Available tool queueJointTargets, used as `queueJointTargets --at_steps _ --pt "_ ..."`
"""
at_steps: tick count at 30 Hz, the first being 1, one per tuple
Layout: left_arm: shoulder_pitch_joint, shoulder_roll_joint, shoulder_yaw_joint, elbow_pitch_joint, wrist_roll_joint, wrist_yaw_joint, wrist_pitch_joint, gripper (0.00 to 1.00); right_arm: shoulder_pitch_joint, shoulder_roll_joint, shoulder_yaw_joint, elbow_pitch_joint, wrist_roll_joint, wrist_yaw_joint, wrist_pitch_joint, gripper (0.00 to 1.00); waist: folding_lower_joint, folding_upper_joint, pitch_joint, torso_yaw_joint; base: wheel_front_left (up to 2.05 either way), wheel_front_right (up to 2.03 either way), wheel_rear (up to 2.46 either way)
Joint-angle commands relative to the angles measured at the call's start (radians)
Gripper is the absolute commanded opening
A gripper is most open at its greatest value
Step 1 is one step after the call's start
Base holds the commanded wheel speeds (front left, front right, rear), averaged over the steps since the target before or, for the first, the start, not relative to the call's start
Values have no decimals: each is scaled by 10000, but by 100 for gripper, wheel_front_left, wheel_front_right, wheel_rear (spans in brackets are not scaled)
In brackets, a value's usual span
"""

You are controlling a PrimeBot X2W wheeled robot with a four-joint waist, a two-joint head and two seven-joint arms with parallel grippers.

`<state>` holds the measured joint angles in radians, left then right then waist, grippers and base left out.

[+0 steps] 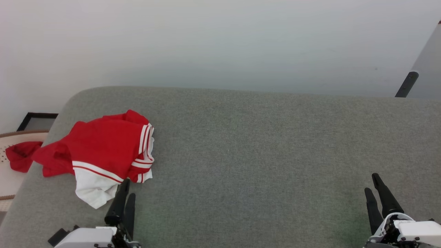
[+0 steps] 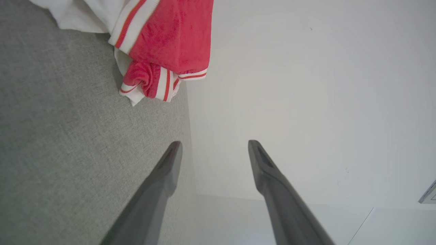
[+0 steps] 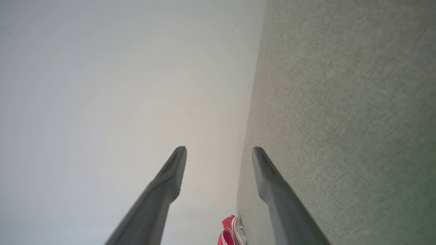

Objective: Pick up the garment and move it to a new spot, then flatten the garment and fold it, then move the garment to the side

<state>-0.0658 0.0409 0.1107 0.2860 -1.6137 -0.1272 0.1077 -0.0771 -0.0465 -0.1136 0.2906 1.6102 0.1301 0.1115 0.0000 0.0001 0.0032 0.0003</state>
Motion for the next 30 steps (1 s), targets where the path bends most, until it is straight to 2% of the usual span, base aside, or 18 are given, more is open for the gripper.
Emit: queueJointTargets --at_steps 1,11,20,30 --pt "-274 77 22 -199 96 -4 -68 100 -321 -23 35 -141 27 2 -61 100 0 -1 0 3 0 0 0" --pt "-447 384 -169 -264 918 -8 -569 100 -779 -242 436 88 -571 3 -519 100 0 -1 -6 30 0 0 0" --pt "-514 625 -335 -332 2880 144 -1018 100 -1131 -591 1038 352 -1818 4 -1035 100 0 -1 -13 54 0 0 0" --pt "-365 657 -439 -594 5440 364 -1414 100 -1479 -786 1208 677 -3989 4 -1451 100 0 -1 4 65 0 0 0"
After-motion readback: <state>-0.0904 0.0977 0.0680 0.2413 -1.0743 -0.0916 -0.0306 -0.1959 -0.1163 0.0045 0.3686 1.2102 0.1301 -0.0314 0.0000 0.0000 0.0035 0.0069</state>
